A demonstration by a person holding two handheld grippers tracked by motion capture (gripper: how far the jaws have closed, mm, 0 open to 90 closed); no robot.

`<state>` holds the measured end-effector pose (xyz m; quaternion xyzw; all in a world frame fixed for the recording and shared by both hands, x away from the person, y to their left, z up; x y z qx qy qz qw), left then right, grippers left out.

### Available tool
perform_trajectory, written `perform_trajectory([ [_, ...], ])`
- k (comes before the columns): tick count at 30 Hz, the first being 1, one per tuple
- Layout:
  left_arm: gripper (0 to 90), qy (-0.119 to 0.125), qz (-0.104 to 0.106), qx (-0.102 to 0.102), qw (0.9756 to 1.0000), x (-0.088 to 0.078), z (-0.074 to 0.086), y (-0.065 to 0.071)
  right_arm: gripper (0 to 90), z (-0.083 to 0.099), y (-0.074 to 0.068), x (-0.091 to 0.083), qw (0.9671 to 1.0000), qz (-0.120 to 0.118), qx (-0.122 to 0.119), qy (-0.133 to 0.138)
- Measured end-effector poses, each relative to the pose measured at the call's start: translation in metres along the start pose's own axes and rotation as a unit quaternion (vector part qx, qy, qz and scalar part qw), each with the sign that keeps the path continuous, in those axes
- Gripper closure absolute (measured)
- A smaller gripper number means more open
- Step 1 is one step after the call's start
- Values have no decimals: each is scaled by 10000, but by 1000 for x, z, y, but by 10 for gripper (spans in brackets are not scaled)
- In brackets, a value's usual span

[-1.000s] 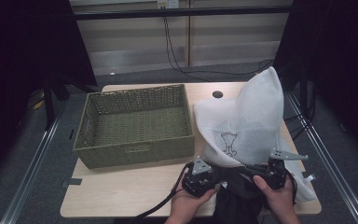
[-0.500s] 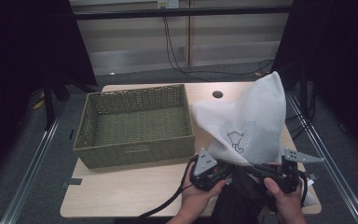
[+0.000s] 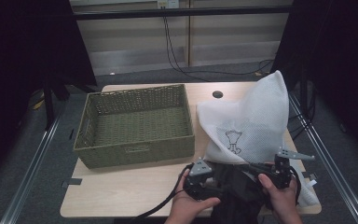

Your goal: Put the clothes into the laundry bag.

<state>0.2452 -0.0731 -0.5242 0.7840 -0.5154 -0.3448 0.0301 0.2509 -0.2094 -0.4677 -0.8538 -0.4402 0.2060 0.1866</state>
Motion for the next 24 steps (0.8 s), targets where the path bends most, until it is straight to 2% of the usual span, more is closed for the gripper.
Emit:
perform_trajectory([
  [2,206,-188,7,89,9998,12,4,6,890,1,-2,4,10000,-29,11,-35],
  [5,258,-498,-338,353,9976,27,8,10,890,3,-5,7,9999,-95,-10,-72],
  [6,285,-568,-476,451,9962,30,8,9,890,4,-5,7,9999,-119,12,-100],
  [7,350,-634,-612,495,9949,32,8,7,890,5,-5,7,9998,-160,34,-127],
  [9,462,-660,-665,475,9945,34,5,5,890,5,-4,7,9996,-245,123,-96],
  [11,671,-540,-598,382,9960,34,0,5,890,5,-4,6,9995,-274,104,-112],
  [12,736,-374,-542,354,9972,34,-3,6,890,5,-4,6,9995,-278,85,-99],
  [13,762,-201,-548,346,9977,32,-7,7,890,4,-5,4,9996,-275,77,-76],
  [15,779,270,-282,85,9992,28,-17,10,890,1,-5,0,9997,-258,32,9],
  [16,783,565,-158,48,9983,23,-24,12,890,-1,-7,-2,9997,-239,3,50],
  [17,785,948,-49,85,9954,17,-33,15,890,-4,-9,-5,9997,-224,-46,108],
  [18,786,1318,-16,181,9911,9,-42,18,890,-8,-13,-8,9995,-245,-120,185],
  [20,785,1633,-303,323,9856,-3,-55,19,890,-16,-22,-14,9984,-385,-225,335],
  [21,785,1705,-388,303,9841,-5,-59,17,890,-19,-26,-17,9978,-431,-314,386],
  [23,782,1596,-860,232,9832,0,-60,6,890,-20,-31,-19,9973,-432,-486,338],
  [24,779,1395,-1164,193,9832,9,-56,-5,891,-18,-30,-18,9977,-377,-512,256],
])
Point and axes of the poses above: each handheld gripper's, and its own axes: x roughly forward along the jaws, z roughly out of its underside, y roughly to its right, the point moved 7 cm from there along x, roughly forward along the jaws, and after that the axes turned 5 degrees about -x, right-handed, at the moved point
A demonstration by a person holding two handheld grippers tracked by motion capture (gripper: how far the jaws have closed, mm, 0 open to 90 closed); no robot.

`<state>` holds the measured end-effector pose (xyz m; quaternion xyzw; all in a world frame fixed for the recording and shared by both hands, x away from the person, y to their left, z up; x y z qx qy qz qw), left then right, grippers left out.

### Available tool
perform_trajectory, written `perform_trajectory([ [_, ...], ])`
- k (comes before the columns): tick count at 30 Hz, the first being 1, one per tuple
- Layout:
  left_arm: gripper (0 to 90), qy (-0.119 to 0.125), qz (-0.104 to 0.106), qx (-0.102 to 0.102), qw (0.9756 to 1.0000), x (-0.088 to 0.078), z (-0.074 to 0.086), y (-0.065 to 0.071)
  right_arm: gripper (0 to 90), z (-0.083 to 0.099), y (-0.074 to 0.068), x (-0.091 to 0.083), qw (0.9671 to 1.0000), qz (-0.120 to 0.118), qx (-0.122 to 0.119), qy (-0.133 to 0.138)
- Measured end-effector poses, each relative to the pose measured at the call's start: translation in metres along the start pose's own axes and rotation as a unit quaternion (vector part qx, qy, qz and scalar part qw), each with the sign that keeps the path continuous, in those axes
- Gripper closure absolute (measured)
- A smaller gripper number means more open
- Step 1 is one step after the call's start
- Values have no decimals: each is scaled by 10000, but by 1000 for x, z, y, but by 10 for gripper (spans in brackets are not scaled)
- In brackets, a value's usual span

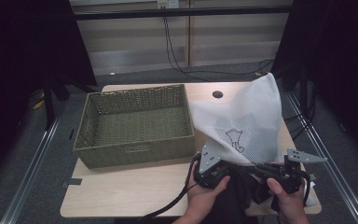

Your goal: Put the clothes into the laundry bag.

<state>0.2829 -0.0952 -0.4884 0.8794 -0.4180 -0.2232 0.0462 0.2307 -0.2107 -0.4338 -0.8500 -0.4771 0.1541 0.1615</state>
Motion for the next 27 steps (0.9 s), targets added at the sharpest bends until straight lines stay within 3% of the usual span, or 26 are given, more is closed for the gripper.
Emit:
perform_trajectory([
  [1,770,-234,-123,28,9996,7,7,-6,891,5,3,2,9999,109,-5,-124],
  [3,732,-961,-195,-221,9949,22,30,-19,891,10,11,4,9996,190,124,-159],
  [4,692,-1007,-125,-391,9941,20,35,-22,891,13,14,5,9993,245,225,-149],
  [5,638,-903,-11,-467,9948,15,36,-22,890,14,18,4,9990,331,264,-153],
  [9,397,-751,682,-144,9947,-14,40,-10,890,14,24,0,9987,355,373,-36],
  [10,358,-766,808,-198,9936,-21,41,-8,890,13,24,1,9987,331,391,-31],
  [12,279,-849,1035,-365,9903,-27,44,-4,890,14,24,3,9989,313,329,-77],
  [15,193,-1450,1333,-387,9796,-17,56,6,890,15,20,10,9990,251,356,-119],
  [17,213,-1997,1144,-237,9729,-4,68,13,890,16,17,15,9990,218,347,-158],
  [18,246,-2006,969,-32,9749,-1,67,16,890,17,16,17,9992,217,292,-190],
  [19,333,-2072,741,111,9754,1,65,17,890,18,14,19,9991,212,298,-203],
  [20,459,-2130,670,149,9746,3,62,18,890,18,13,21,9993,209,251,-200],
  [21,569,-2008,803,18,9763,4,59,19,890,17,11,21,9994,182,265,-161],
  [22,743,-1889,936,7,9775,5,56,19,890,16,11,21,9994,178,265,-118],
  [23,811,-1708,987,-72,9803,4,52,20,890,15,11,20,9994,196,275,-80],
  [25,837,-889,1334,-144,9870,-5,35,27,891,12,11,18,9993,204,299,-2],
  [26,840,-317,1503,-83,9881,-13,22,33,892,10,10,16,9995,223,230,28],
  [27,841,98,1523,70,9883,-23,10,38,892,7,6,13,9994,248,198,128],
])
Point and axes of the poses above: each handheld gripper's, and its own axes: x roughly forward along the jaws, z roughly out of its underside, y roughly to its right, the point moved 7 cm from there along x, roughly forward along the jaws, and after that the axes turned 5 degrees about -x, right-handed, at the moved point
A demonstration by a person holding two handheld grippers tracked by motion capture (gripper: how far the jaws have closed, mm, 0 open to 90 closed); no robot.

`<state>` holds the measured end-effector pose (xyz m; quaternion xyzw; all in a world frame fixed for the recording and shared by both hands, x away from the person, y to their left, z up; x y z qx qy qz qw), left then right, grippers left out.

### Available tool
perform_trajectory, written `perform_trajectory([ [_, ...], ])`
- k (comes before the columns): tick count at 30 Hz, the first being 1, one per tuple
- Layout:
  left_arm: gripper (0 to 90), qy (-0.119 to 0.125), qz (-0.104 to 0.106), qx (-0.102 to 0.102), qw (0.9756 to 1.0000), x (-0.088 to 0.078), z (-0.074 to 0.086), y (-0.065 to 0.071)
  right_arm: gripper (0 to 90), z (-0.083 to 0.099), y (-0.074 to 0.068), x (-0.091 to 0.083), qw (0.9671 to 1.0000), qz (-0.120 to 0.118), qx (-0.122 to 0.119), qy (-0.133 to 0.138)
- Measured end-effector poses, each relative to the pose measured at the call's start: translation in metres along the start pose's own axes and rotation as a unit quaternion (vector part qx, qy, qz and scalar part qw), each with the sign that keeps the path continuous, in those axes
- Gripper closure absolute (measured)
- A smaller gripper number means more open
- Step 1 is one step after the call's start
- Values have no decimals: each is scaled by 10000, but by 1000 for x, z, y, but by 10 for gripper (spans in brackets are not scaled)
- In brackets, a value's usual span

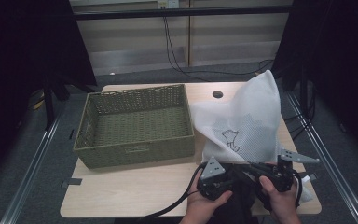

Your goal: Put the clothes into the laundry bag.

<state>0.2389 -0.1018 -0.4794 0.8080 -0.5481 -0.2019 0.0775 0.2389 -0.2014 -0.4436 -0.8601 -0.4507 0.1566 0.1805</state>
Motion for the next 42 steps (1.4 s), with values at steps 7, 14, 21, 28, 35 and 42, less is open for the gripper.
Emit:
perform_trajectory([
  [7,836,137,-1297,54,9914,9,-14,-32,892,-15,-25,-6,9993,-70,-333,180],
  [14,668,-752,-921,-839,9894,14,27,-61,892,3,-2,-1,10000,13,-37,-68],
  [21,398,-654,-377,-462,9961,-40,28,-44,891,6,15,-4,9997,224,79,-33],
  [28,281,-1855,-360,-320,9815,-41,67,-40,890,7,14,0,9997,230,52,-89],
  [35,599,-2185,-779,72,9727,-14,62,-30,890,14,14,7,9996,186,6,-227],
  [42,818,-362,-537,-691,9955,-4,19,-31,890,7,0,4,9999,-32,-86,-70],
])
Point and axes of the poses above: each handheld gripper's, and its own axes: x roughly forward along the jaws, z roughly out of its underside, y roughly to its right, the point moved 7 cm from there along x, roughly forward along the jaws, and after that the axes turned 5 degrees about -x, right-handed, at the moved point
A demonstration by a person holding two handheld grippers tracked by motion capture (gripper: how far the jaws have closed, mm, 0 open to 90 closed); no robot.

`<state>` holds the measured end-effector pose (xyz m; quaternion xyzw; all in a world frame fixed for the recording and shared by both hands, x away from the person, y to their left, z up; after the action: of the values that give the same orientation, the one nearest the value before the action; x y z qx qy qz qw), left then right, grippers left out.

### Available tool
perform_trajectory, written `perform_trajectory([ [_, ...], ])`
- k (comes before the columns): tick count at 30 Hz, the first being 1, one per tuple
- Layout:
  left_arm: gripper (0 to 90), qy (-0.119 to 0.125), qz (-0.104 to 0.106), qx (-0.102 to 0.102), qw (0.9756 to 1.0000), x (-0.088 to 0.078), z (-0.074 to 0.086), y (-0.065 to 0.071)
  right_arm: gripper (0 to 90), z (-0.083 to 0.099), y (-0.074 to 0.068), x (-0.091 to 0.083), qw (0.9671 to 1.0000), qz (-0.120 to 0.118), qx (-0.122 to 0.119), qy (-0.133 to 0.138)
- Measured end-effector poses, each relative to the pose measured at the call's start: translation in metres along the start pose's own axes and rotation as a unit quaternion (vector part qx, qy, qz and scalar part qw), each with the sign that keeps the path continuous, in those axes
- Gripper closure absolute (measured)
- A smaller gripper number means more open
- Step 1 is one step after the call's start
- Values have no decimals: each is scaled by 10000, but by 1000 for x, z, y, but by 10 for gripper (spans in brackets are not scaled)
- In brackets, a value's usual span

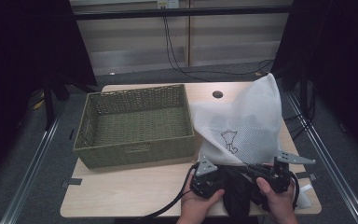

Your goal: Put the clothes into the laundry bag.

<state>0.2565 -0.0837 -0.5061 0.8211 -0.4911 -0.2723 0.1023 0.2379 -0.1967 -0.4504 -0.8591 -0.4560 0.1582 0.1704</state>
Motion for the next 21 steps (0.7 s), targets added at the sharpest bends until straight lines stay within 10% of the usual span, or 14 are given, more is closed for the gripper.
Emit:
perform_trajectory([
  [2,818,549,-209,315,9978,-4,-15,2,890,-7,-11,-5,9998,-108,-104,151],
  [4,812,403,-410,299,9979,4,-16,-2,890,-12,-16,-8,9993,-74,-291,204],
  [6,805,-137,-939,187,9953,18,-5,-19,890,-9,-13,-7,9995,-45,-301,69],
  [8,777,-655,-1030,-267,9922,25,9,-36,890,-1,-2,-6,9999,51,-84,-68],
  [10,688,-824,-653,-536,9930,22,14,-38,890,6,9,-4,9996,186,64,-225],
  [13,495,-811,-335,-110,9961,2,17,-27,890,10,20,-6,9990,316,192,-266],
  [17,437,-652,-312,94,9973,-17,28,-16,890,5,21,-8,9991,282,293,-105],
  [21,337,-965,-258,396,9942,-1,41,6,890,6,17,-1,9992,151,349,-141],
])
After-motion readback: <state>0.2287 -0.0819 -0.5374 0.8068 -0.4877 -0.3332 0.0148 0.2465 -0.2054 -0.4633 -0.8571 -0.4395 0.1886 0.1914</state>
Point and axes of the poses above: each handheld gripper's, and its own axes: x roughly forward along the jaws, z roughly out of its underside, y roughly to its right, the point moved 7 cm from there along x, roughly forward along the jaws, and after that the axes turned 5 degrees about -x, right-handed, at the moved point
